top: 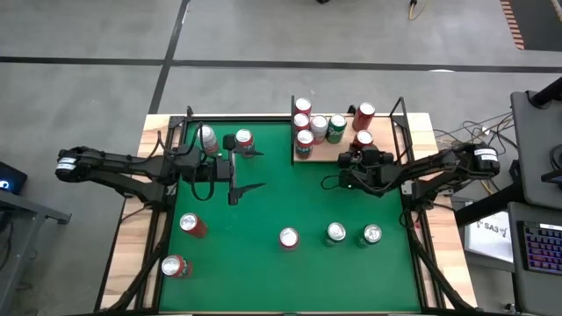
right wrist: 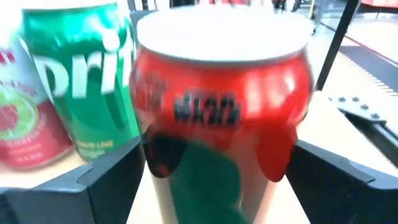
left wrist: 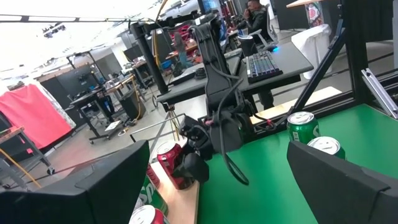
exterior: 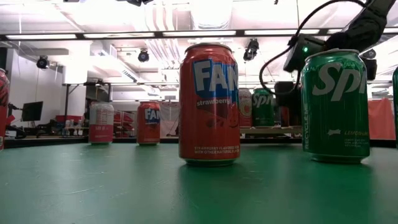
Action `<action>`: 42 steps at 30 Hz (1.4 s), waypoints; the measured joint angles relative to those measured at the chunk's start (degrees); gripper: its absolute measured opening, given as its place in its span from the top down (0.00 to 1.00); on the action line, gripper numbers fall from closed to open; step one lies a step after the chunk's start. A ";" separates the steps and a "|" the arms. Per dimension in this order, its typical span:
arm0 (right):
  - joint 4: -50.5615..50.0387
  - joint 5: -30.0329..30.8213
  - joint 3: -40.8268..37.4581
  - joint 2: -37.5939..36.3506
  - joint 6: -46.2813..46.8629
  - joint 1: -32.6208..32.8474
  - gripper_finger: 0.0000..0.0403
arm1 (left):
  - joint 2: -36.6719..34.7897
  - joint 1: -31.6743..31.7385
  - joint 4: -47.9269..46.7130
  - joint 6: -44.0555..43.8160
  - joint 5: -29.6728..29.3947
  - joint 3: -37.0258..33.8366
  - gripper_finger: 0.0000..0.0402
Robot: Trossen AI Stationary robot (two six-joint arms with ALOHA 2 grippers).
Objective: Place canned beverage on shelf
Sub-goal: Put the bottom red/black soda can on the shelf aligned with the other red/black soda can
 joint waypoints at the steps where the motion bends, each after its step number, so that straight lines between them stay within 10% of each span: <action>1: 0.01 0.39 0.00 -0.95 -0.91 0.00 0.13 | 0.00 -0.01 0.00 0.00 0.00 0.00 0.09; 18: 1.07 -1.08 2.35 -22.32 -21.48 2.38 0.13 | 0.00 0.00 0.00 0.02 0.00 0.00 0.09; 28: -5.86 -24.94 17.73 -23.59 -31.91 2.99 0.19 | 0.00 -0.01 0.00 0.03 0.00 0.00 0.09; 42: -52.44 -42.04 31.48 -16.09 -1.42 2.49 0.83 | 0.00 0.00 -0.94 0.52 0.00 0.00 0.09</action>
